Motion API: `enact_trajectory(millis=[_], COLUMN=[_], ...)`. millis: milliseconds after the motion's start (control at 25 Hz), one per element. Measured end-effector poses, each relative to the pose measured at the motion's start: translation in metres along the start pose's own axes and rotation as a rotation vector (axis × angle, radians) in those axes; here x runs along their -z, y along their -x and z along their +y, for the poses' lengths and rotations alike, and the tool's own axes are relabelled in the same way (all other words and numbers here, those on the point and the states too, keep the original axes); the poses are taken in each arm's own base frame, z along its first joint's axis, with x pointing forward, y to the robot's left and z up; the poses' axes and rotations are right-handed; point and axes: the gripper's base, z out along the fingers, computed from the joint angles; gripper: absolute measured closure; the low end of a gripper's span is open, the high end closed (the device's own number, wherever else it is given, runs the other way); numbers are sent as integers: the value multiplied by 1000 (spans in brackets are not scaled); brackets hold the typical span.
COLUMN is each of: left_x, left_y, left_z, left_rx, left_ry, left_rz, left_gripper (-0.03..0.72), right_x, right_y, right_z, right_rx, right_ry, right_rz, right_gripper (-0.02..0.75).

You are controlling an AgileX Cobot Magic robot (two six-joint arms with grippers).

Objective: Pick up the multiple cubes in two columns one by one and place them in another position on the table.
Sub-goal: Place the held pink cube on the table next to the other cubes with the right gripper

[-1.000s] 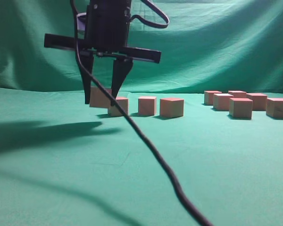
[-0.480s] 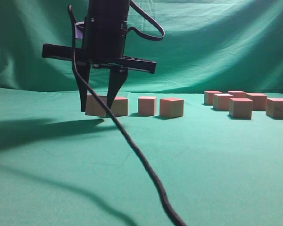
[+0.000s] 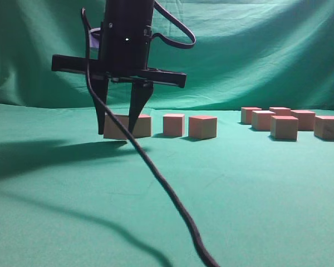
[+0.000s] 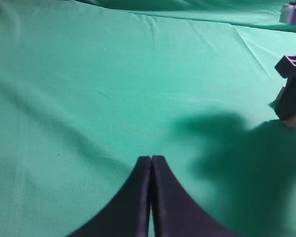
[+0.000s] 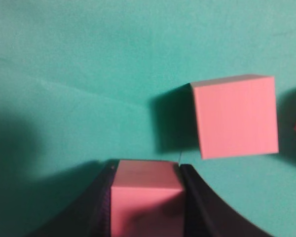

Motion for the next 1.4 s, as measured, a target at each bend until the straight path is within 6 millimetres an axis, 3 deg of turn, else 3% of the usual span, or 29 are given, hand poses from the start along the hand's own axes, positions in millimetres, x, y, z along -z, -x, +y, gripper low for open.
enact_trajectory(millis=[440, 680, 760, 1000, 1240, 1280, 1400], left_x=[0, 0, 0, 0, 0, 0, 0], left_y=[0, 0, 0, 0, 0, 0, 0], left_z=[0, 0, 0, 0, 0, 0, 0], left_rx=[0, 0, 0, 0, 0, 0, 0], left_ry=[0, 0, 0, 0, 0, 0, 0], left_rz=[0, 0, 0, 0, 0, 0, 0], left_gripper=[688, 688, 688, 688, 688, 688, 688], right_x=[-5, 13, 28, 68, 164, 177, 216], right_y=[0, 5, 12, 21, 9, 5, -9], right_z=[0, 3, 7, 13, 1, -5, -34], right_rx=[18, 51, 61, 192, 286, 290, 259], right_ry=[-4, -1, 18, 54, 14, -3, -41], right_rz=[7, 4, -41, -150, -347, -368, -413], right_gripper=[458, 209, 142, 127, 127, 177, 176])
